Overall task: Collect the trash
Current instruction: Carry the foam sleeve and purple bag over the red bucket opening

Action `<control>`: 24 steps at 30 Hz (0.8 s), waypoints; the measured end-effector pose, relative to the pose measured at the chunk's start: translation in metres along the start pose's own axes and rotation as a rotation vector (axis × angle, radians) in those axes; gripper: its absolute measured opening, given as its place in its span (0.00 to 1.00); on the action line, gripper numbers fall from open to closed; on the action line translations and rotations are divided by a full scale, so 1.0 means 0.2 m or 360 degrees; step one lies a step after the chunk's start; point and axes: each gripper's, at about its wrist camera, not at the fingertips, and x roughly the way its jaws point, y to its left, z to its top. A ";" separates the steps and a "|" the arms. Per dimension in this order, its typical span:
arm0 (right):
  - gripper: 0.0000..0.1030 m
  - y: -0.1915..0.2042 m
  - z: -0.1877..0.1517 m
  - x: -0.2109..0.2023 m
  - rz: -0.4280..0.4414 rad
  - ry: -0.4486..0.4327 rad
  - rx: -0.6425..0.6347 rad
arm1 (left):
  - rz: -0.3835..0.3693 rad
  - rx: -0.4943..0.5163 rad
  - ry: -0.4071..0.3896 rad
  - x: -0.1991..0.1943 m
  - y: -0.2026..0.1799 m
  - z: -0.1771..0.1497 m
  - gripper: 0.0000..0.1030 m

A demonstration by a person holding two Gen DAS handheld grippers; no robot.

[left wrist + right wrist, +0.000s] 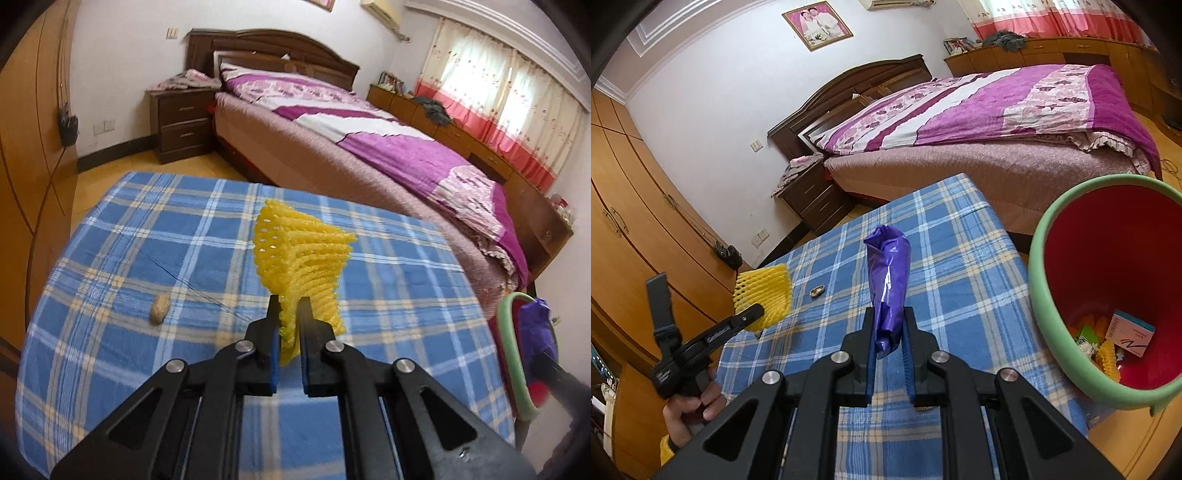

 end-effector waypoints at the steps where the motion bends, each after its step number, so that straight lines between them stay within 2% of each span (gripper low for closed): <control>1: 0.14 -0.01 0.00 -0.01 0.0001 -0.0006 0.0004 | -0.0014 0.0008 -0.0014 -0.03 -0.02 -0.01 0.07; 11: 0.14 -0.06 -0.06 -0.18 0.0009 -0.0075 0.0055 | -0.0130 0.0046 -0.0096 -0.27 -0.18 -0.10 0.07; 24: 0.14 -0.13 -0.11 -0.38 0.0003 -0.0165 0.0096 | -0.0206 0.0086 -0.0124 -0.42 -0.31 -0.18 0.07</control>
